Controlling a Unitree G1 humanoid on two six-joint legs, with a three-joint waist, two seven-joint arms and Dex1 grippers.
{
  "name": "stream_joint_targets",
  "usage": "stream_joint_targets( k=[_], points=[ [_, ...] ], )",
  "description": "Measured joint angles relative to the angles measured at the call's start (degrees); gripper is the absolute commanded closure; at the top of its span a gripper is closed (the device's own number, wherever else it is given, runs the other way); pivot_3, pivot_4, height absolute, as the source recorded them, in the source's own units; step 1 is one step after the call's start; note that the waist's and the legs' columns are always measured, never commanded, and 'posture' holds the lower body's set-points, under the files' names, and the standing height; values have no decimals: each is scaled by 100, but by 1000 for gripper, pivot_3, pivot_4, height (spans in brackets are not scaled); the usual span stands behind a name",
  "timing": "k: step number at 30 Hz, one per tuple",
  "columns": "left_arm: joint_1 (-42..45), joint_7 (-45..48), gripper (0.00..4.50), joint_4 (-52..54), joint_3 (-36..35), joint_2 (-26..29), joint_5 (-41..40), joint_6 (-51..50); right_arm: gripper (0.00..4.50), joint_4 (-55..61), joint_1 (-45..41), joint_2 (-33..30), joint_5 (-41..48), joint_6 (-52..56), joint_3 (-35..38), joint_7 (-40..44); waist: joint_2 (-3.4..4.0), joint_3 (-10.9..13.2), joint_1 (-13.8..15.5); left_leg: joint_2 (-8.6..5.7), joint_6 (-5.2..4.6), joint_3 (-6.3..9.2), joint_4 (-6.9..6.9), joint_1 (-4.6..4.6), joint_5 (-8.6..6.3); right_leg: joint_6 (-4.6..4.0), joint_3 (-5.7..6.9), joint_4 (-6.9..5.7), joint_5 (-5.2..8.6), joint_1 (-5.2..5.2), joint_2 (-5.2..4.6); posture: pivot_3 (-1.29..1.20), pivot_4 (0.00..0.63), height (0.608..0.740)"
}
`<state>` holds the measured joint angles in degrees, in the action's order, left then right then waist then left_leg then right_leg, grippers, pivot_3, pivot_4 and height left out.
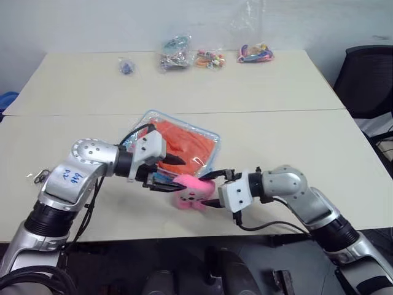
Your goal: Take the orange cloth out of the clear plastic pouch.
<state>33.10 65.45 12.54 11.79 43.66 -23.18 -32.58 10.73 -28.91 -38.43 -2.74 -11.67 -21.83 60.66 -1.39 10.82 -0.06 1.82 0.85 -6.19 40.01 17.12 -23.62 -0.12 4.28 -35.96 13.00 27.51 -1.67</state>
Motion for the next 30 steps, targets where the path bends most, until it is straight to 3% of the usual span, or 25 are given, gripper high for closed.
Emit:
stream_joint_targets(
  k=[9,13,17,22,30],
  points=[
    [71,210,1000,-494,509,-319,438,308,1431,510,15,-146,215,210,412,-27,0,0,-8,-2,0,-2,-2,2,0,0,-1,0,0,-4,4,0,150,740],
    [63,281,1753,-613,509,-344,553,515,1408,767,181,-201,384,629,530,-22,0,0,2,0,-1,0,-2,2,-1,0,0,0,0,-2,1,0,150,740],
    [-131,405,2965,-592,422,-156,552,628,1408,876,218,-532,920,1217,1126,51,0,0,-7,8,-5,-1,-2,2,-3,0,0,0,0,-5,-1,0,150,740],
    [-254,415,4354,-400,259,-46,535,577,1408,-265,-212,-507,291,455,981,-31,0,0,-19,-3,-8,-5,-5,3,-4,0,-5,2,0,-7,5,0,150,740],
    [-362,320,4497,-7,236,-38,529,304,1408,-1358,-654,475,-379,-725,122,-195,0,0,-22,12,-6,-7,0,-2,-3,-1,-5,-3,0,6,1,0,150,740]
  ],
)
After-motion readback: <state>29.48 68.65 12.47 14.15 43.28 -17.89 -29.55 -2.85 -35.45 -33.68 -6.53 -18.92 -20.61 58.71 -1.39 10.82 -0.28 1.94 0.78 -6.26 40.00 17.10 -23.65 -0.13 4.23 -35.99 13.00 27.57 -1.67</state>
